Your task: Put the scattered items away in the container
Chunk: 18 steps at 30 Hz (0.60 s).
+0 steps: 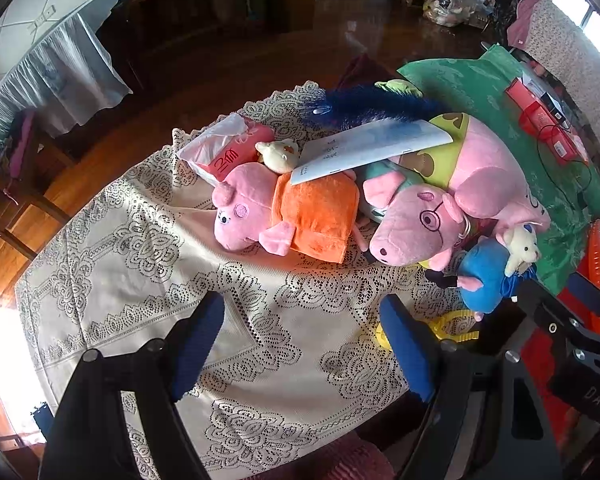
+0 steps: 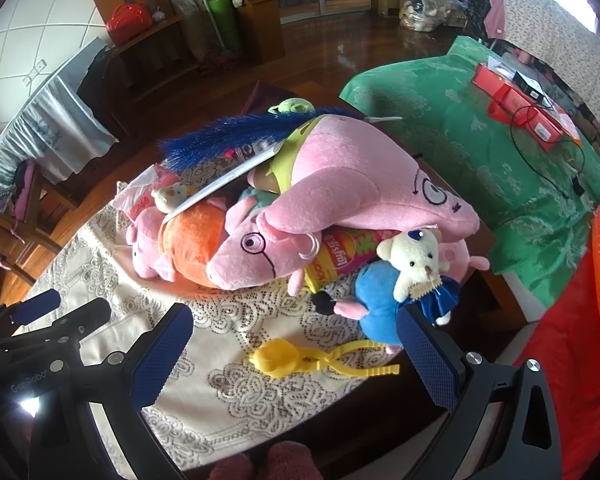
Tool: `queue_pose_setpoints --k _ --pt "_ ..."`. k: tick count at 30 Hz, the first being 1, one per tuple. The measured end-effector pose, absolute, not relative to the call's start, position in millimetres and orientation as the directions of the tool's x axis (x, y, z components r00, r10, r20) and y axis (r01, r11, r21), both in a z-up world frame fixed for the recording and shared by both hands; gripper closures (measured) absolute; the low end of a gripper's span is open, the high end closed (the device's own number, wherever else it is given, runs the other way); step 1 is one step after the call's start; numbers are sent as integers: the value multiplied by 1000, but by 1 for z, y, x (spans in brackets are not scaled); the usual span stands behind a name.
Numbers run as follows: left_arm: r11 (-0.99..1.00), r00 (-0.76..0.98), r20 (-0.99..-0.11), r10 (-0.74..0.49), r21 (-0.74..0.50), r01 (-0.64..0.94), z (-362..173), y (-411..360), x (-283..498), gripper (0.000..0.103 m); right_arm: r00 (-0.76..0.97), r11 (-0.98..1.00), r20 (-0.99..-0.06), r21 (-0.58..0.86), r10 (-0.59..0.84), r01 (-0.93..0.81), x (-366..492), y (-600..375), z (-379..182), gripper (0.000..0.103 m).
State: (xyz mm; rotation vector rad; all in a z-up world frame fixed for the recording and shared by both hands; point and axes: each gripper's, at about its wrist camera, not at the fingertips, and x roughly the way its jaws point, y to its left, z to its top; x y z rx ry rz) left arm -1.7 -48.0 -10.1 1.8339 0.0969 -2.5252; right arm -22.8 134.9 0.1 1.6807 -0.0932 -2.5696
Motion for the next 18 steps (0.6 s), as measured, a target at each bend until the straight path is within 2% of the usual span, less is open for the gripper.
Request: queue_pose_setpoints --k 13,18 --pt "-998 -318 -946 66 -64 -18 -5 -10 -12 23 -407 -992 -912 98 -55 -84 -15 188 19 0" --pt "-996 -319 -944 85 -75 -42 -4 9 -19 23 -398 -994 -915 96 -68 -52 -38 227 15 0"
